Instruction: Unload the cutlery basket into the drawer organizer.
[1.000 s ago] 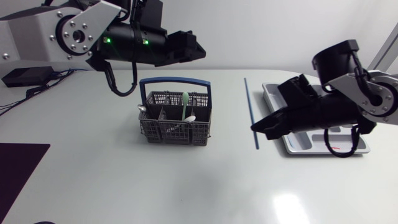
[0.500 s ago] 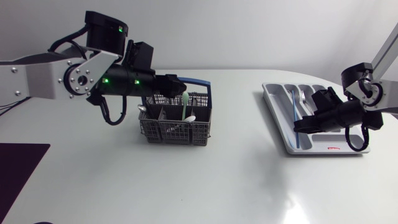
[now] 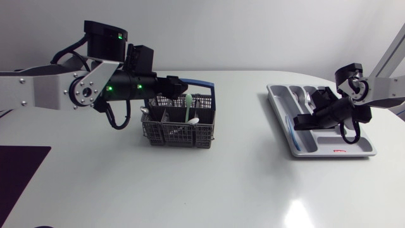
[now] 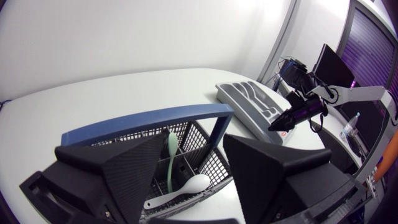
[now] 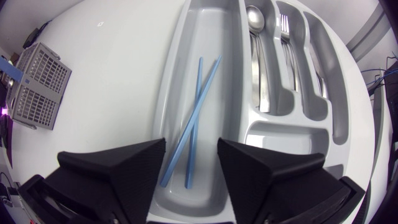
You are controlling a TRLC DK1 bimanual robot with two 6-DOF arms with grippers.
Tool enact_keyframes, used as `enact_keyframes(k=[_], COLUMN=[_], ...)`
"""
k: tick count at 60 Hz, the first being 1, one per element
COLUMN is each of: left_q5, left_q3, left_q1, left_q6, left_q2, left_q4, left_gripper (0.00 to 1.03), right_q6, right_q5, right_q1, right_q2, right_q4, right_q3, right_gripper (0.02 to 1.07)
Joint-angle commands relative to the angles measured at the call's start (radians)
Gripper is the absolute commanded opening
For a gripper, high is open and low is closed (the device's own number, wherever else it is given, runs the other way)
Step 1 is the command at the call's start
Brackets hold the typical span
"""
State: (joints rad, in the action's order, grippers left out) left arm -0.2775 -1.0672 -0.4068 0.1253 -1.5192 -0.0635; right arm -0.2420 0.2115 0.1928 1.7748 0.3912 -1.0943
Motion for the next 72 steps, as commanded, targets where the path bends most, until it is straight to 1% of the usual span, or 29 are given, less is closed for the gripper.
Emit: enact_keyframes(k=[1, 8, 17, 29, 44, 58, 62, 66, 72], left_q5=[0.017, 0.024, 0.037, 0.037, 0.035, 0.035, 0.035, 0.035, 0.034], left_q3=[0.047, 0.069, 0.087, 0.093, 0.075, 0.073, 0.067, 0.058, 0.041], left_q1=[0.0, -0.009, -0.023, -0.018, -0.021, -0.015, -0.012, -0.009, -0.007], left_q6=[-0.018, -0.019, -0.041, -0.053, -0.05, -0.053, -0.053, -0.052, -0.05], left_q2=[-0.022, -0.036, -0.05, -0.076, -0.133, -0.188, -0.205, -0.222, -0.24], left_q4=[-0.035, -0.064, -0.071, -0.102, -0.108, -0.194, -0.208, -0.225, -0.24], left_gripper=[0.69, 0.69, 0.68, 0.68, 0.68, 0.68, 0.68, 0.65, 0.65], right_q6=[0.026, 0.027, 0.027, 0.035, 0.075, 0.122, 0.132, 0.136, 0.136], right_q5=[-0.008, -0.008, -0.006, -0.006, -0.012, -0.05, -0.058, -0.061, -0.064], right_q1=[-0.015, -0.016, -0.019, -0.033, -0.085, -0.164, -0.179, -0.188, -0.196], right_q2=[-0.015, -0.078, -0.156, -0.239, -0.273, -0.291, -0.293, -0.291, -0.29], right_q4=[-0.003, -0.005, -0.002, 0.008, 0.006, 0.001, 0.0, -0.005, -0.011], right_q3=[0.025, 0.068, 0.125, 0.189, 0.231, 0.243, 0.243, 0.243, 0.243], right_gripper=[1.02, 1.02, 1.02, 1.02, 1.02, 1.02, 1.02, 1.02, 1.02])
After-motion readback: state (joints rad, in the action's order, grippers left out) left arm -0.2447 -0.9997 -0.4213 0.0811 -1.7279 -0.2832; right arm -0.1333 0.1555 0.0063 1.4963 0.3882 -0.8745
